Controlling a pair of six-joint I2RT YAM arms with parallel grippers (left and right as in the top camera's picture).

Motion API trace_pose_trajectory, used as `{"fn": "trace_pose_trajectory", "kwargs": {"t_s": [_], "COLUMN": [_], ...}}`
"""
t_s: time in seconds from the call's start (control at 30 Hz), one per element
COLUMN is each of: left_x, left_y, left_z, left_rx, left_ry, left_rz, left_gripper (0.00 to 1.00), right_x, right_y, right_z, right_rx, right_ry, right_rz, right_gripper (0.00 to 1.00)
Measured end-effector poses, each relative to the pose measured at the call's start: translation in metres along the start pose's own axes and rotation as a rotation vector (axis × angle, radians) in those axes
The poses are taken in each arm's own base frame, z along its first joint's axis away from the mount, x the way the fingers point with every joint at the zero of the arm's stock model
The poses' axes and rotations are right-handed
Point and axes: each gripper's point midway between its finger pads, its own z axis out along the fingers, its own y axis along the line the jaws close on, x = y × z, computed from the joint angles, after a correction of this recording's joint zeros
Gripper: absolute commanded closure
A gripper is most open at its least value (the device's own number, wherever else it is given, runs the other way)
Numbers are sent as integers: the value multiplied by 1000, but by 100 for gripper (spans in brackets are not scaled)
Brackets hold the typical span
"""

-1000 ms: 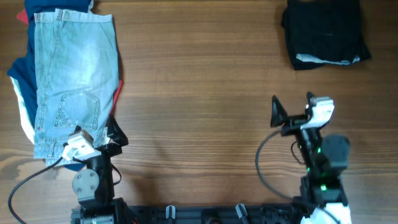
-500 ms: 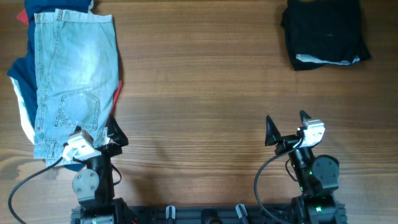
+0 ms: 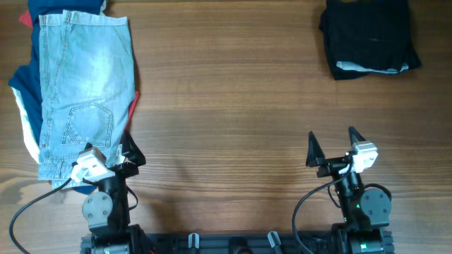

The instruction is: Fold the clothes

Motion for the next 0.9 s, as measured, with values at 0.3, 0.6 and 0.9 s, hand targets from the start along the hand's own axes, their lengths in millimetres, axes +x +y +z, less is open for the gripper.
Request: {"fn": "trace_pose_trajectory", "kwargs": {"t_s": [0.3, 0.6, 0.9], "left_x": [0, 0, 0], "left_y": [0, 0, 0], "left_z": [0, 0, 0], "left_rx": [0, 0, 0], "left_ry": [0, 0, 0], "left_rz": [0, 0, 0], "left_gripper": [0, 0, 0], "right_x": [-1, -1, -1], "right_y": [-12, -12, -12], "right_z": [-1, -1, -1], "right_rx": [49, 49, 48], "right_ry": [-5, -5, -5], "right_rz": [0, -25, -18], "right_gripper": [0, 0, 0]}}
